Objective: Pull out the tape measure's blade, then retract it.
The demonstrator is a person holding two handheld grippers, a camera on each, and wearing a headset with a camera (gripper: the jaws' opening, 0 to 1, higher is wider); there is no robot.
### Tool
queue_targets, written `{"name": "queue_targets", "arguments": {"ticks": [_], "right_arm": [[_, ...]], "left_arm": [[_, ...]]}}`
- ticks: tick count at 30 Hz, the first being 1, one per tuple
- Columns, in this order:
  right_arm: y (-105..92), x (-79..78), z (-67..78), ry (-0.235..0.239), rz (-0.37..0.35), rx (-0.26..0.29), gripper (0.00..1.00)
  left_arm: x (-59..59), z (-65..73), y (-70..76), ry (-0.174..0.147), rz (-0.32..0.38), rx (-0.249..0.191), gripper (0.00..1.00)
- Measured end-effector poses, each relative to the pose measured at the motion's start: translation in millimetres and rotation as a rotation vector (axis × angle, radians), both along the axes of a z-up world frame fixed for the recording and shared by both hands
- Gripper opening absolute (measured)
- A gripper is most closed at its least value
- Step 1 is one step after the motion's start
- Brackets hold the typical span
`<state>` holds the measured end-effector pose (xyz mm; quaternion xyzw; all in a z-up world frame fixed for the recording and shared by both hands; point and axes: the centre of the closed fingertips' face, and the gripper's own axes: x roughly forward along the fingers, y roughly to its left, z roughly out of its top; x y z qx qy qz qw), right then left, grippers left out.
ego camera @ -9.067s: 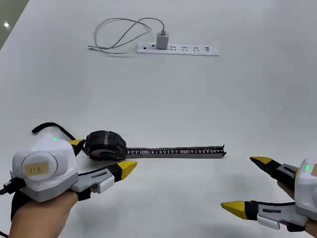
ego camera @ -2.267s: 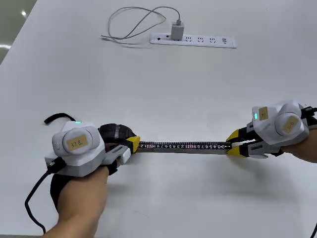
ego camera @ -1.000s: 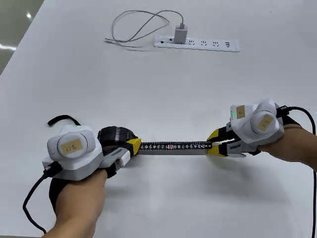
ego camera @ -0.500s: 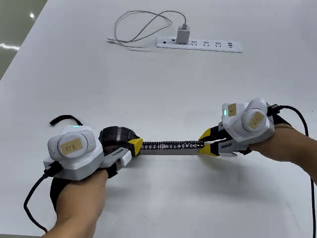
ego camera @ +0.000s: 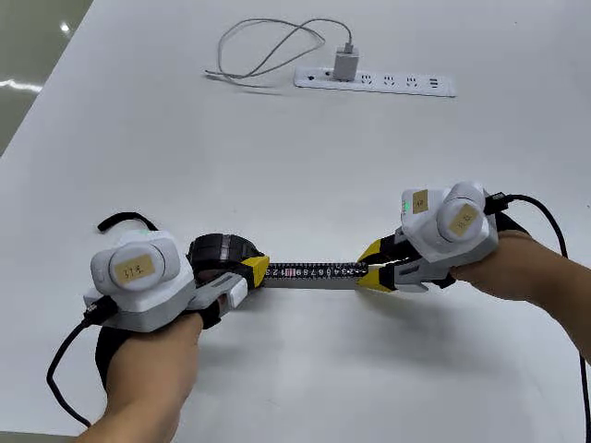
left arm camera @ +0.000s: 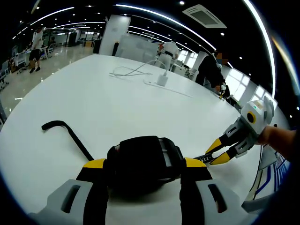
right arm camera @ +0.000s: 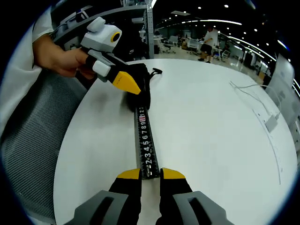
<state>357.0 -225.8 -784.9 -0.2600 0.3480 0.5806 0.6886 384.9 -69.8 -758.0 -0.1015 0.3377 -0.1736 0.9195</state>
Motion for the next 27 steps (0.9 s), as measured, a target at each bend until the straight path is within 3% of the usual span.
{"name": "queue_targets", "arguments": {"ticks": [27], "right_arm": [[41.1, -0.1, -0.6, 0.015, -0.014, 0.058, 0.1]], "left_arm": [[1.9, -1.7, 2.0, 0.002, -0.008, -0.008, 0.58]]}}
